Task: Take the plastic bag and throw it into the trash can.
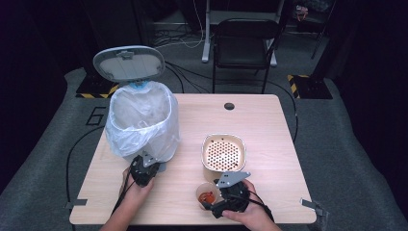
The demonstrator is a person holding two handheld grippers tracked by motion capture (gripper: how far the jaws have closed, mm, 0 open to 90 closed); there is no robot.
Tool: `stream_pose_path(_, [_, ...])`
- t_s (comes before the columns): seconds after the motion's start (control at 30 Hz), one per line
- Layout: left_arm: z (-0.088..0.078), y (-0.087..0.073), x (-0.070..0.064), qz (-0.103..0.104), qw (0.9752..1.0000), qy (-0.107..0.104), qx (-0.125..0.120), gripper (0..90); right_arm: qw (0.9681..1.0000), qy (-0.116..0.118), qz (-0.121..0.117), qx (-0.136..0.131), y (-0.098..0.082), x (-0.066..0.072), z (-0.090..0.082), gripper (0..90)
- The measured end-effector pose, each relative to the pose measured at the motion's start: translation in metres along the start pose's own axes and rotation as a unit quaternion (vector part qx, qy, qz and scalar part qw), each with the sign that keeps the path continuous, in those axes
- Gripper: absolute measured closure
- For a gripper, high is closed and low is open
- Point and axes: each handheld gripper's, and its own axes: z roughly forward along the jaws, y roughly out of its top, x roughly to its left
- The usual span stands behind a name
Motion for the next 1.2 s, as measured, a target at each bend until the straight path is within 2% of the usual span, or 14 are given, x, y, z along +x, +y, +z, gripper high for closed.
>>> stream_pose_path(0.3, [0.0, 0.001, 0.001, 0.011, 0.9999, 0.003, 0.002, 90.0, 0.9997, -0.008, -0.02, 0.014, 0.004, 0.006, 0.015, 14.4])
stream_pose_path(0.33, [0.001, 0.0, 0.0, 0.002, 0.9999, 0.004, -0.01, 90.0, 0.9997, -0.011, -0.016, 0.012, 0.004, 0.007, 0.017, 14.4])
stream_pose_path(0.43, [0.002, 0.0, -0.001, -0.002, 0.9999, 0.006, -0.013, 90.0, 0.9996, -0.01, -0.018, 0.018, 0.006, 0.006, 0.021, 14.4])
stream_pose_path(0.57, [-0.001, 0.001, 0.001, 0.01, 0.9999, 0.002, 0.004, 90.0, 0.9996, -0.008, -0.016, 0.024, 0.004, 0.006, 0.028, 14.5])
stream_pose_path(0.63, [0.001, 0.0, 0.0, -0.006, 0.9999, 0.003, -0.01, 90.0, 0.9994, -0.007, -0.017, 0.028, 0.003, 0.006, 0.03, 14.6])
stream_pose_path(0.67, [0.0, 0.0, 0.002, 0.009, 0.9999, 0.005, 0.003, 90.0, 0.9995, -0.008, -0.012, 0.028, 0.002, 0.006, 0.032, 14.5])
stream_pose_path(0.7, [-0.001, 0.0, 0.001, 0.009, 1.0, 0.001, 0.004, 90.0, 0.9994, -0.008, -0.016, 0.029, 0.002, 0.005, 0.033, 14.6])
stream_pose_path(0.73, [-0.003, 0.001, 0.004, 0.029, 0.9994, 0.003, 0.018, 90.0, 0.9994, -0.009, -0.014, 0.03, 0.001, 0.006, 0.034, 14.7])
stream_pose_path(0.77, [0.001, 0.0, 0.0, 0.003, 1.0, 0.004, -0.004, 90.0, 0.9992, -0.009, -0.02, 0.033, 0.0, 0.005, 0.035, 14.8])
stream_pose_path(0.8, [0.001, 0.0, -0.001, -0.003, 0.9999, 0.004, -0.009, 90.0, 0.9991, -0.007, -0.023, 0.037, 0.0, 0.005, 0.036, 14.9])
stream_pose_path(0.83, [0.001, 0.0, 0.0, 0.002, 1.0, 0.004, -0.005, 90.0, 0.9991, -0.011, -0.017, 0.037, -0.001, 0.006, 0.038, 15.3])
stream_pose_path(0.93, [0.0, 0.0, 0.001, 0.007, 1.0, 0.005, 0.003, 90.0, 0.9986, -0.016, -0.029, 0.041, -0.002, 0.006, 0.04, 15.6])
stream_pose_path(1.1, [0.0, 0.0, 0.001, 0.008, 1.0, 0.005, -0.001, 90.0, 0.9983, -0.016, -0.027, 0.049, -0.005, 0.006, 0.045, 18.1])
stream_pose_path(1.2, [0.001, 0.0, 0.0, 0.003, 1.0, 0.004, -0.005, 90.0, 0.9984, -0.019, -0.027, 0.045, -0.006, 0.005, 0.046, 24.6])
